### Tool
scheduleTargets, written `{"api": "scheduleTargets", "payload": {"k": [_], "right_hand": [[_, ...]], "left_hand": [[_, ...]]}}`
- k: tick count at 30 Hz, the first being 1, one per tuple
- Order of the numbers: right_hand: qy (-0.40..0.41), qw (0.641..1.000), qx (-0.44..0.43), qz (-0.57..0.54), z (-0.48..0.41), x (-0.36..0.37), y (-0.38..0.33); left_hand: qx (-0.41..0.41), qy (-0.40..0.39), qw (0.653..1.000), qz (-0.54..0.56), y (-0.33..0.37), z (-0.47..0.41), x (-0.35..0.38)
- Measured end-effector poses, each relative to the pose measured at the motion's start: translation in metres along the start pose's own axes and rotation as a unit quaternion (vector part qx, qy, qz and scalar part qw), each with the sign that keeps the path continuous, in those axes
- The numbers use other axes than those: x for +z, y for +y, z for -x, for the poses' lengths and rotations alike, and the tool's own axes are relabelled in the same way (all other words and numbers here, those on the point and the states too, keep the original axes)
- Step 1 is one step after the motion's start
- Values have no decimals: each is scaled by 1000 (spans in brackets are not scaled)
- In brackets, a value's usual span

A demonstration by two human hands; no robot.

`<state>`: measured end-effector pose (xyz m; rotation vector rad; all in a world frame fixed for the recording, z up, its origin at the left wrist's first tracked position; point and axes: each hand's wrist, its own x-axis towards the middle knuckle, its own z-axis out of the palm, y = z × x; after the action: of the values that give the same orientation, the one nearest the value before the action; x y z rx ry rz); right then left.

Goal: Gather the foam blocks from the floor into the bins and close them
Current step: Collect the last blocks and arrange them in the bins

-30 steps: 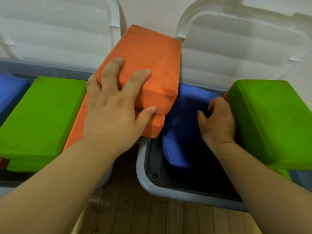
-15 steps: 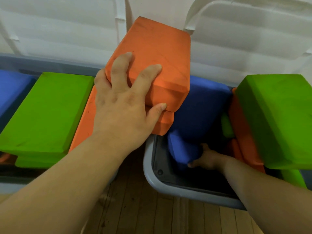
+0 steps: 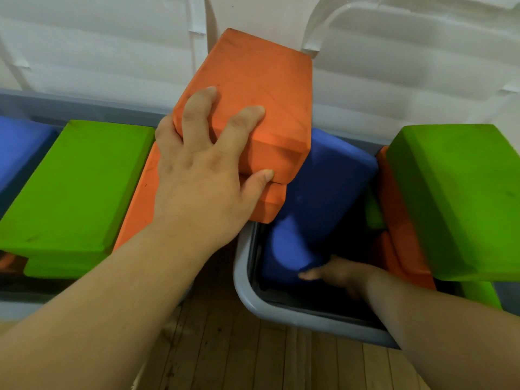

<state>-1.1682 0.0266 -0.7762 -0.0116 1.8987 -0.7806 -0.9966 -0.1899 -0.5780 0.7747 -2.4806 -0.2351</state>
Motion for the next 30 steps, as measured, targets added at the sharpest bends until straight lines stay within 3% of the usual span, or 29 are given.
{"api": "scheduleTargets", "payload": {"k": [3,8,14,21,30], "right_hand": [[-62,997,50,-17,2,2,3],[-101,988,70,-97,-4,9,2],[-65,988,73,-121,-7,9,5],[-6,990,-19,-140,2,14,-5],[26,987,-18,-161,31,10,-28]], "left_hand": [[1,-2,1000,3,-1,0,-1],[2,-3,1000,9,0,1,0],[-15,-4,1000,9,5,0,3],[-13,-6,1000,7,4,-1,5],[-14,-1,1000,10,7,0,6]]}}
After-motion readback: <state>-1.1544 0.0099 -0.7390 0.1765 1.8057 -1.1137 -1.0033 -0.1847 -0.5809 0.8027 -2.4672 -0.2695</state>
